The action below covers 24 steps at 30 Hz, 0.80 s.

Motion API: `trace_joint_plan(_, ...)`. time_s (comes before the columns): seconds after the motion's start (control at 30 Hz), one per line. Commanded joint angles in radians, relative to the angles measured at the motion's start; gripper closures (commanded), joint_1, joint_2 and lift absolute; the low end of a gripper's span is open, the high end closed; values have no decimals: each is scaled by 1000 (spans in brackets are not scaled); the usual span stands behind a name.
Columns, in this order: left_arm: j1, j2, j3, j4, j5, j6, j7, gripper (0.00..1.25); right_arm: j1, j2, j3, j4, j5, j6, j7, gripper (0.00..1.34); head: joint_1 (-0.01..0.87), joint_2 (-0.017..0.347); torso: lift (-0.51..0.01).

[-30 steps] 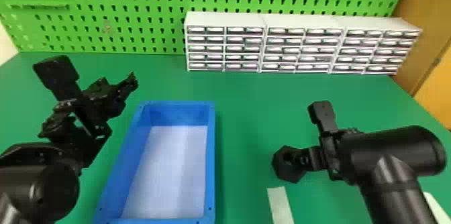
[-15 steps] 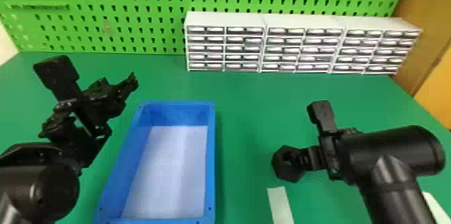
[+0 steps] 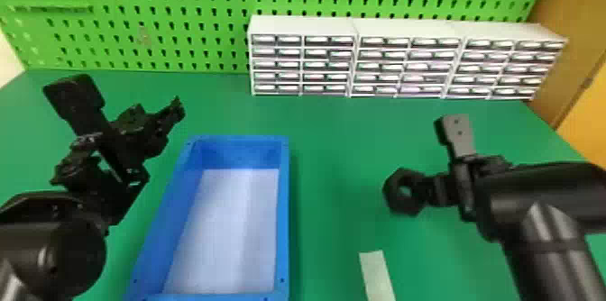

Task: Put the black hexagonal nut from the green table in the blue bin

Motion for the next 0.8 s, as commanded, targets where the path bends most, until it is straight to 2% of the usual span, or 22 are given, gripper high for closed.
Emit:
trace_joint_plan(0.0,-1,0,-1,0,-2,0,0,476,-13,-16,-30,-24,28,-91,0,995,691,9,-97)
trace_joint_plan(0.17,1,0,0,0,0,0,0,476,-22,-27,-56,-34,25,-250,-3,996,691,9,-97)
trace_joint_plan(0.23,3,0,2,0,-2,0,0,476,-24,-27,-65,-34,-14,-301,-29,995,691,9,-97)
trace_joint_plan(0.4,1,0,0,0,-2,0,0,476,-4,-8,-99,-34,-168,-490,-121,996,691,9,-97)
trace_joint_plan(0.53,1,0,-1,0,-2,0,0,476,-6,-10,-80,-31,-245,-592,-163,996,691,9,-97)
trace_joint_plan(0.63,3,0,-1,0,-2,0,0,476,-10,-27,-42,-20,-306,-683,-190,995,691,9,-97)
trace_joint_plan(0.77,3,0,-1,0,-3,0,0,476,-25,-65,30,-12,-376,-793,-235,996,691,9,-97)
